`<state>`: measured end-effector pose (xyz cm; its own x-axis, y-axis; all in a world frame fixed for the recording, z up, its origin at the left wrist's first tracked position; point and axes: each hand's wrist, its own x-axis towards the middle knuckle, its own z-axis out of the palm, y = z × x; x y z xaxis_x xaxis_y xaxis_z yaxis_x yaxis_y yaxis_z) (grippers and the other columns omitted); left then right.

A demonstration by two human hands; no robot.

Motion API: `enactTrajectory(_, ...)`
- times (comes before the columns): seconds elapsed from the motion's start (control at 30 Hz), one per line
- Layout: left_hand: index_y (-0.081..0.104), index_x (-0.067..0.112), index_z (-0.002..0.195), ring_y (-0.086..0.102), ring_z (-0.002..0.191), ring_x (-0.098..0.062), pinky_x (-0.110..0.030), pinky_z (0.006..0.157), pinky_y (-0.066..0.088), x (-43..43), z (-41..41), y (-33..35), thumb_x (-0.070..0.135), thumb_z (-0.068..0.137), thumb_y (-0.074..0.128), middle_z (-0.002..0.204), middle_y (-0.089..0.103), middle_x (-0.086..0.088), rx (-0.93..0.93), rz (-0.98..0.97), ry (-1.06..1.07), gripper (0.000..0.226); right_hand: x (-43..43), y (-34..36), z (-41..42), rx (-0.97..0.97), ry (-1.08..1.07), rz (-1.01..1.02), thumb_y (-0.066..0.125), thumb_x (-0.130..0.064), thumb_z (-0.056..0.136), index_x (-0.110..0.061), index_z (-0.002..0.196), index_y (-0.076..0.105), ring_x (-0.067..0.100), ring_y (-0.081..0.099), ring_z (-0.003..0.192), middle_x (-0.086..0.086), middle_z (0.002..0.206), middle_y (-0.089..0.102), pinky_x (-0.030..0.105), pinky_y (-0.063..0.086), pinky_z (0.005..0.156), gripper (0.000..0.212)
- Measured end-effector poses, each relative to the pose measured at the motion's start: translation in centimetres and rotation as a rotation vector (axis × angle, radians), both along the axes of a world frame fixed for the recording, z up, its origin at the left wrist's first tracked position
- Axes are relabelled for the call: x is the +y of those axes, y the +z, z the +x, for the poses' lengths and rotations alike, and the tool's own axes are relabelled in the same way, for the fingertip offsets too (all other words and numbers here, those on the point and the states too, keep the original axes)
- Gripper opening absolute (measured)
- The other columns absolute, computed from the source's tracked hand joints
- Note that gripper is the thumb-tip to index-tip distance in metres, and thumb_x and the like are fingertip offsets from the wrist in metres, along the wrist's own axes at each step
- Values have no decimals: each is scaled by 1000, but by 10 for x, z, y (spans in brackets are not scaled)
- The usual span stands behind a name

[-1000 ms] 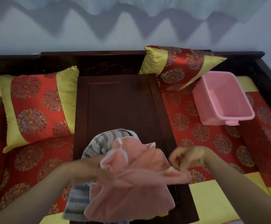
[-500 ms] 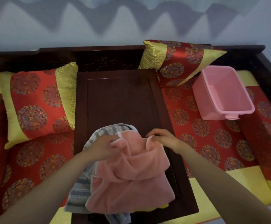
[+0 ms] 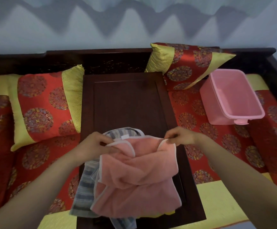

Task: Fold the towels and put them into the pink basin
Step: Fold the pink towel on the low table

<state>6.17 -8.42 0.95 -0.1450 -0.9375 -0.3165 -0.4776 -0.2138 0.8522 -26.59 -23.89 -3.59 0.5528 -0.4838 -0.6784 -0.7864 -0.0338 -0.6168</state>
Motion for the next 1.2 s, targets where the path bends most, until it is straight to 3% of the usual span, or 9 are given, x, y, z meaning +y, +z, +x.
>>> enactTrajectory(0.17, 66, 4, 58, 46, 52, -3, -17, 48, 35, 4, 28, -25, 28, 70, 76, 53, 52, 4, 58, 26, 366, 29, 7, -10, -13, -26, -287, 1, 59, -9, 91, -11, 86, 66, 18, 62, 78, 3, 78, 62, 34, 56, 71, 9)
enactTrajectory(0.3, 66, 25, 56, 47, 47, 5, -10, 48, 35, 4, 31, -53, 17, 80, 73, 47, 57, 16, -26, -8, 467, 26, 13, -26, -2, 46, -292, -275, 63, -11, 86, -26, 67, 55, 19, 56, 74, -4, 69, 56, 38, 48, 72, 26)
enactTrajectory(0.47, 68, 7, 93, 64, 60, -3, -15, 56, 53, 4, 25, -54, -1, 87, 59, 66, 72, 6, 515, 107, 797, 13, 12, -33, -1, 84, -337, -380, 72, -14, 78, -28, 74, 58, 14, 53, 71, -8, 69, 55, 26, 37, 69, 20)
enactTrajectory(0.67, 68, -1, 98, 53, 79, -25, -29, 60, 49, 4, 36, -41, 23, 82, 67, 85, 59, -16, 459, 415, 499, 29, 11, -32, 6, 61, -391, -58, 75, -26, 78, -13, 92, 72, 12, 62, 74, 0, 80, 67, 22, 51, 66, 19)
enactTrajectory(0.73, 68, -4, 93, 48, 83, -25, -29, 64, 44, -3, 34, -35, 29, 82, 66, 86, 55, -15, 399, 356, 565, 35, 13, -32, 11, 116, -407, -32, 72, -10, 77, -11, 79, 72, 12, 61, 68, 3, 74, 66, 23, 53, 62, 3)
enactTrajectory(0.87, 71, -2, 80, 57, 79, -20, -27, 73, 50, -19, 35, -4, 17, 79, 70, 82, 63, -13, 368, 215, 544, 19, 1, -3, 12, 128, -369, -51, 68, 6, 76, -14, 65, 65, 11, 58, 55, 3, 62, 59, 19, 52, 51, 23)
enactTrajectory(0.97, 76, 8, 70, 68, 75, -14, -17, 67, 55, -21, 45, 35, 10, 70, 76, 80, 71, -11, 388, 193, 449, 2, -16, 50, 4, 25, -368, -74, 66, 8, 78, -11, 69, 69, 7, 59, 53, 2, 61, 61, 16, 50, 51, 22)
enactTrajectory(1.13, 72, 4, 72, 62, 58, -13, -19, 53, 49, -33, 58, 101, 29, 34, 95, 67, 68, -10, 384, 148, 320, 51, -45, 143, 2, -102, -303, -146, 62, 13, 79, 1, 88, 73, 7, 64, 62, 5, 72, 69, 16, 52, 57, 19)
enactTrajectory(1.2, 69, 3, 65, 62, 50, -7, -14, 46, 48, -39, 54, 133, 14, 47, 88, 59, 68, -4, 472, 60, 349, 28, -53, 176, 6, -105, -239, -220, 62, 14, 78, -1, 94, 73, 8, 65, 68, 8, 80, 71, 17, 53, 60, 24)
